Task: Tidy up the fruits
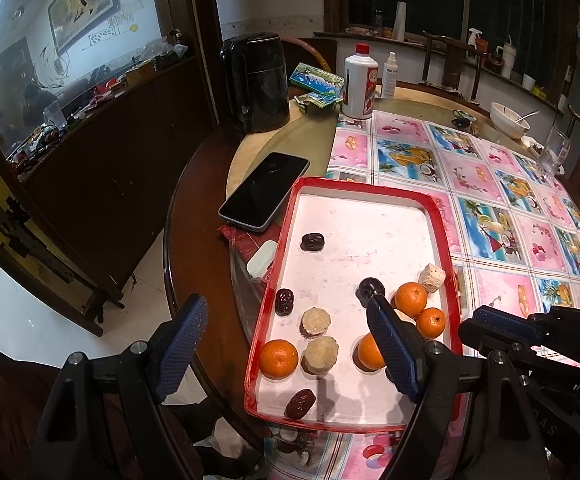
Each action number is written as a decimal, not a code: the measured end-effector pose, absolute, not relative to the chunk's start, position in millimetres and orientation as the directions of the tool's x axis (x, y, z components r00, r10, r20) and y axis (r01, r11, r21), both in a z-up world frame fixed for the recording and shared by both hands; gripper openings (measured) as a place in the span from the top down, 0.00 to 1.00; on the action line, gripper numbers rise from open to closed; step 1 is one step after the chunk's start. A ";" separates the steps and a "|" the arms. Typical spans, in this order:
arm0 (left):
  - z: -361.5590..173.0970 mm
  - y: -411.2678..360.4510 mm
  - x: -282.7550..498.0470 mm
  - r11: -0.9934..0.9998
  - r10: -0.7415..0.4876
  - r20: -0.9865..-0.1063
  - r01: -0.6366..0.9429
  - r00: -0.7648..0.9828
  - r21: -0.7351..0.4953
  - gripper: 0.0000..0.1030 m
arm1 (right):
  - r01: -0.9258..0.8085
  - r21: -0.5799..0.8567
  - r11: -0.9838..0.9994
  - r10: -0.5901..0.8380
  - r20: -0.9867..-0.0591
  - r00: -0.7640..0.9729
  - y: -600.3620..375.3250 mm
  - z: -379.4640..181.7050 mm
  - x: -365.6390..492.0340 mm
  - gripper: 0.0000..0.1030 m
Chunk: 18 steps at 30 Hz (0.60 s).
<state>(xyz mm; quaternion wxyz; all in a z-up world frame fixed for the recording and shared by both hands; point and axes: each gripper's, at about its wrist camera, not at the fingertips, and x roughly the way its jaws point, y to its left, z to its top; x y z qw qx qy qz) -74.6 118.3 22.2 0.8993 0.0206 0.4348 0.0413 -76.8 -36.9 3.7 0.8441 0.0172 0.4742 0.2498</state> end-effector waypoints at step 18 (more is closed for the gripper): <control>27.2 111.0 -71.0 0.996 0.081 -0.750 -0.034 0.657 0.078 0.21 | -0.396 0.267 0.879 0.433 -0.794 0.427 -37.3 -0.2 -72.1 0.84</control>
